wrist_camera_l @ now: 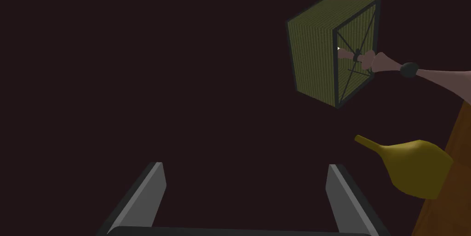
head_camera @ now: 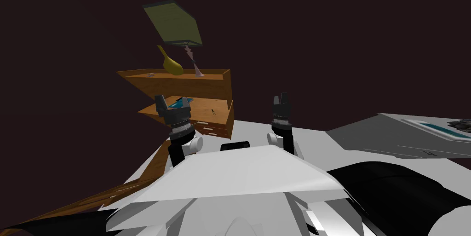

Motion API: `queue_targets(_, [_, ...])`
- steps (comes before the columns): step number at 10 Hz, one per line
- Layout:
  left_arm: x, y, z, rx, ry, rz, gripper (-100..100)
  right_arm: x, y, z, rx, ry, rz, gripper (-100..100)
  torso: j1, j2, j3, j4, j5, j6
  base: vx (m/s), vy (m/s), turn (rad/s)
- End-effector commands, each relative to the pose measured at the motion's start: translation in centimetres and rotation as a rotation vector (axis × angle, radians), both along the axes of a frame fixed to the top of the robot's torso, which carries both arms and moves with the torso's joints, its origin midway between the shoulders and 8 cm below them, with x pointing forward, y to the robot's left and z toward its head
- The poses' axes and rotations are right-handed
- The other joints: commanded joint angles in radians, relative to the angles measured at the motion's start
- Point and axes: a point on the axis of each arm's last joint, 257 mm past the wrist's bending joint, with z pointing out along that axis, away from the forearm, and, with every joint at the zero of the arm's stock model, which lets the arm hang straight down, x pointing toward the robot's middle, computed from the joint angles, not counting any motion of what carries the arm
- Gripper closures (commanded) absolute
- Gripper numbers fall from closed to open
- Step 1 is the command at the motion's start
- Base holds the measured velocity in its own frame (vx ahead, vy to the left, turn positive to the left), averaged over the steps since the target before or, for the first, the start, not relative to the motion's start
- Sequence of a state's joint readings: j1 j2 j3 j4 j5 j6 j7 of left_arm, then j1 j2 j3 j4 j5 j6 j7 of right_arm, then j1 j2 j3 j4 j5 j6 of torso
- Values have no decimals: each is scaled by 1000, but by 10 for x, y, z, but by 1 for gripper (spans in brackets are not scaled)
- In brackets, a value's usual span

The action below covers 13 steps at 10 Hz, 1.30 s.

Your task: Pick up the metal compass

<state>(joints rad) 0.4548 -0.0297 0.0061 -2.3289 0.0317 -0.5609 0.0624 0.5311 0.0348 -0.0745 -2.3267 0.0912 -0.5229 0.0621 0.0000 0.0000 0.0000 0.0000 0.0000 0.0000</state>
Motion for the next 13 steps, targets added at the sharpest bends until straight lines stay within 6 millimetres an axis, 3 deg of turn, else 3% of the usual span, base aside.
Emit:
queue_targets(1, [5, -5, -3, 29, 19, -17, -100, 0, 0, 0, 0, 0, 0, 0, 0, 0, 0, 0, 0, 0, 0, 0, 0])
queue_targets(6, [35, -17, -28, 108, 131, -69, -100, 0, 0, 0, 0, 0, 0, 0, 1, 0, 0, 0, 0, 0, 3, 14, -16])
queue_targets(13, [94, -19, -93, 124, 370, -95, -100, 0, 0, 0, 0, 0, 0, 0, 2, -1, 0, 0, 0, 0, 4, 24, -27])
